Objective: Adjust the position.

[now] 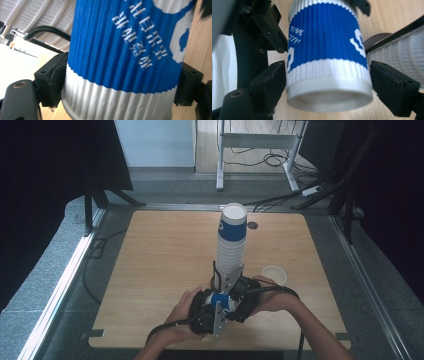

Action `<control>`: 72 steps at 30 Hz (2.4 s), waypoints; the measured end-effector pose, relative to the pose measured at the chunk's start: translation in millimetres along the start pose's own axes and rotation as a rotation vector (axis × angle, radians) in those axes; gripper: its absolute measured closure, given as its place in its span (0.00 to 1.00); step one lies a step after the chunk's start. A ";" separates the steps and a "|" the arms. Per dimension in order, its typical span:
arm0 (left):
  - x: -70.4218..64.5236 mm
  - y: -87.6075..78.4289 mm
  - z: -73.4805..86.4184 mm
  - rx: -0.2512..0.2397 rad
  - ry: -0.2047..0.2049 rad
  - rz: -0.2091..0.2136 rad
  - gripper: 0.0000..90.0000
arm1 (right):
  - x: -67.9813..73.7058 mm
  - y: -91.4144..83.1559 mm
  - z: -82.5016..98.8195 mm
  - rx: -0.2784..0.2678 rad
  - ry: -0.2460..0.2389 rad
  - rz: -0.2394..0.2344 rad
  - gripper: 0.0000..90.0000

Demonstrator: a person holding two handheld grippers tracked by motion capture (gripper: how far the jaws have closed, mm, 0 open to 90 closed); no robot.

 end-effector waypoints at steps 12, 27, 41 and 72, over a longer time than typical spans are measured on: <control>-1.7 2.3 -3.1 0.001 0.000 -0.012 0.16 | -2.7 14.8 -1.1 0.070 -0.031 -0.022 0.29; 34.0 -19.5 11.3 -0.080 -0.298 0.082 0.05 | 1.2 -13.6 15.6 -0.242 0.005 0.056 0.30; 40.7 -25.4 17.0 -0.119 -0.493 0.198 0.10 | 13.2 -12.8 31.8 -0.525 0.048 0.111 0.30; 51.7 -28.6 23.9 -0.250 -0.817 0.444 0.10 | 14.3 10.2 49.9 -0.910 0.153 0.182 0.30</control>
Point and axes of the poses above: each handheld gripper's, and its own axes: y roughly forward along the jaws, z roughly out of its underside, x roughly to its left, the point moved 4 cm from there along y, roughly forward along the jaws, and after that the axes turned 7 degrees about -z, right-handed, at the moved point
